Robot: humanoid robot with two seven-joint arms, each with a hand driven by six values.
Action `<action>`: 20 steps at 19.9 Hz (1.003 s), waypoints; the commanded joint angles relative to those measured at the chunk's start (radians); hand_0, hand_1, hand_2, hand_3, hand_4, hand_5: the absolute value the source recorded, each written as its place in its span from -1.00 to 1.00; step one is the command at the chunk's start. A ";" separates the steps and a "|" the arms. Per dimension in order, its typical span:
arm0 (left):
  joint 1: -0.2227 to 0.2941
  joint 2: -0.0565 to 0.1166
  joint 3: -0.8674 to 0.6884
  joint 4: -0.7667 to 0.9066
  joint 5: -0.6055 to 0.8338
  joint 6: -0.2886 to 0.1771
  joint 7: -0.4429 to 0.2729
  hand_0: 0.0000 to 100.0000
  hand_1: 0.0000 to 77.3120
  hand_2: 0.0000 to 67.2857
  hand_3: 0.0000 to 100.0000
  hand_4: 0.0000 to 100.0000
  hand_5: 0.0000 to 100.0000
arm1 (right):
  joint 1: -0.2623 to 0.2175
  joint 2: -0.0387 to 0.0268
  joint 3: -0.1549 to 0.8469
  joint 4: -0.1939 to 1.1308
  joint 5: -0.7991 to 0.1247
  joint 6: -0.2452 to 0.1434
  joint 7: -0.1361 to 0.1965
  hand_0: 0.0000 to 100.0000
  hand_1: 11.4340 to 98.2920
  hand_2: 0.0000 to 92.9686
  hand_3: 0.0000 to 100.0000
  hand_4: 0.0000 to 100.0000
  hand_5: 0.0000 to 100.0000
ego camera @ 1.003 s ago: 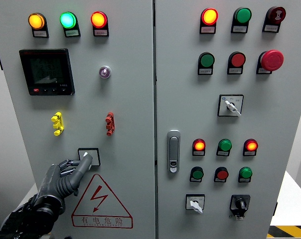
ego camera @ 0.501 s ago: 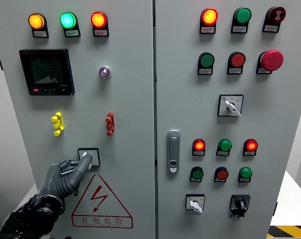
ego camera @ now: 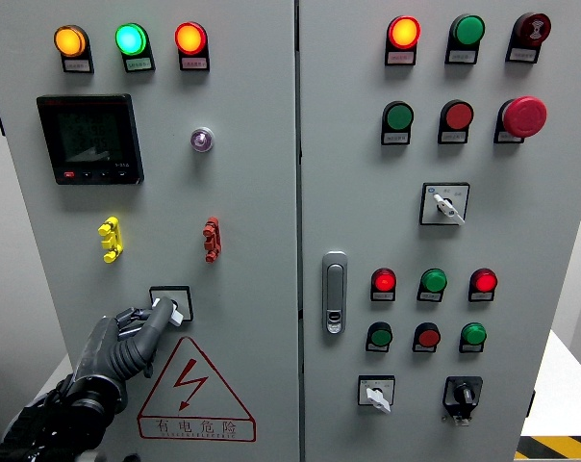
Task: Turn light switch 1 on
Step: 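Twist the switch knob clockwise with the left hand, then release the knob and lower the left hand away from the switch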
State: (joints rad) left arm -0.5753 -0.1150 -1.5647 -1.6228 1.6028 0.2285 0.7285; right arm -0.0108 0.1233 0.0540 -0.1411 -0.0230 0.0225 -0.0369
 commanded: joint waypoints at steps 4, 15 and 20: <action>-0.002 0.002 0.000 0.000 0.000 0.000 0.000 0.27 0.28 0.64 1.00 1.00 1.00 | 0.000 -0.0006 0.000 0.000 0.000 0.001 0.000 -1.00 -0.80 -1.00 -0.61 -0.61 -0.79; 0.000 0.000 0.000 -0.003 -0.004 -0.003 -0.001 -0.34 0.29 0.58 1.00 1.00 1.00 | 0.000 -0.0006 0.000 0.000 0.000 -0.001 0.000 -1.00 -0.81 -1.00 -0.61 -0.61 -0.79; 0.000 -0.002 0.000 -0.003 -0.006 -0.008 -0.001 -1.00 0.47 0.57 1.00 1.00 1.00 | 0.000 -0.0006 0.000 0.000 0.000 0.001 0.000 -1.00 -0.81 -1.00 -0.61 -0.61 -0.79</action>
State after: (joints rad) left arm -0.5753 -0.1163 -1.5651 -1.6263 1.5970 0.2216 0.7266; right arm -0.0107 0.1232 0.0537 -0.1411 -0.0230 0.0229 -0.0368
